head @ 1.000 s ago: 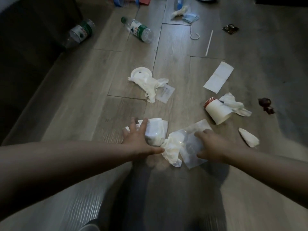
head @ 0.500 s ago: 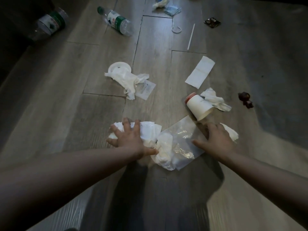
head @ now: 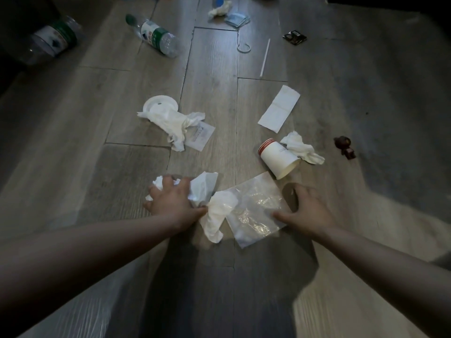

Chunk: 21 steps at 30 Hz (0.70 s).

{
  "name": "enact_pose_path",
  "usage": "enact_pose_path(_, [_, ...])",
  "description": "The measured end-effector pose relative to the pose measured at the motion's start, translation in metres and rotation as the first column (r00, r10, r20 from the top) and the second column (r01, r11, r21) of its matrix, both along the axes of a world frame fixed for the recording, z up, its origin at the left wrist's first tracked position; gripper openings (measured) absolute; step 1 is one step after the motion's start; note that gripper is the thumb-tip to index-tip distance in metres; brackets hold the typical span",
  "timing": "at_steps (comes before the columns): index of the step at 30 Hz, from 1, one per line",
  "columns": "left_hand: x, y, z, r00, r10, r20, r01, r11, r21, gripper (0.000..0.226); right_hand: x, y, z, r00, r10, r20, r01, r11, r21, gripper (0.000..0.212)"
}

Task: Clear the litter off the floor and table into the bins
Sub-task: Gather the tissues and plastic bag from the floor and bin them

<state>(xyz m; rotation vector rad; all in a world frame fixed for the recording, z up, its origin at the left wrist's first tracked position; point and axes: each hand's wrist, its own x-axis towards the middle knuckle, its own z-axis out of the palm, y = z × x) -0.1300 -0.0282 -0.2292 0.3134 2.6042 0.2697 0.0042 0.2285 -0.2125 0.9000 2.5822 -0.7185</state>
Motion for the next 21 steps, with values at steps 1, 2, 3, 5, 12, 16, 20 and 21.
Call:
enact_pose_path(1, [-0.003,0.000,0.001,1.000,-0.001,-0.014,0.001,1.000,0.001,0.074,0.001,-0.007,-0.001,0.999,0.032,-0.007,-0.032,0.999,-0.001,0.094])
enact_pose_path(2, [-0.006,0.000,0.001,1.000,0.003,-0.022,-0.003,1.000,0.007,0.074,0.003,-0.014,-0.002,0.998,0.059,-0.015,-0.059,0.998,0.006,0.098])
enact_pose_path(3, [-0.009,0.000,0.002,1.000,0.012,-0.022,-0.012,1.000,0.018,0.073,0.004,-0.020,-0.004,0.997,0.075,-0.023,-0.074,0.997,0.020,0.101])
enact_pose_path(5, [-0.014,0.000,0.003,1.000,0.021,-0.015,-0.021,0.999,0.032,0.071,0.004,-0.028,-0.006,0.997,0.076,-0.033,-0.074,0.996,0.054,0.102])
enact_pose_path(12, [-0.017,-0.002,0.004,1.000,0.003,-0.007,-0.003,1.000,0.027,0.072,-0.007,-0.028,-0.003,0.997,0.060,-0.053,-0.059,0.998,0.011,0.062])
enact_pose_path(16, [-0.018,-0.003,0.005,1.000,-0.014,-0.003,0.014,1.000,0.018,0.075,-0.007,-0.025,-0.002,0.991,0.086,-0.104,-0.091,0.995,-0.044,0.037])
enact_pose_path(20, [-0.018,-0.003,0.005,1.000,-0.024,-0.017,0.024,1.000,0.003,0.077,-0.009,-0.017,0.005,0.961,0.138,-0.238,-0.138,0.990,0.016,0.031])
enact_pose_path(21, [-0.019,-0.003,0.005,1.000,-0.029,-0.012,0.029,1.000,0.000,0.078,-0.012,-0.014,0.009,0.953,0.151,-0.262,-0.145,0.989,0.041,0.032])
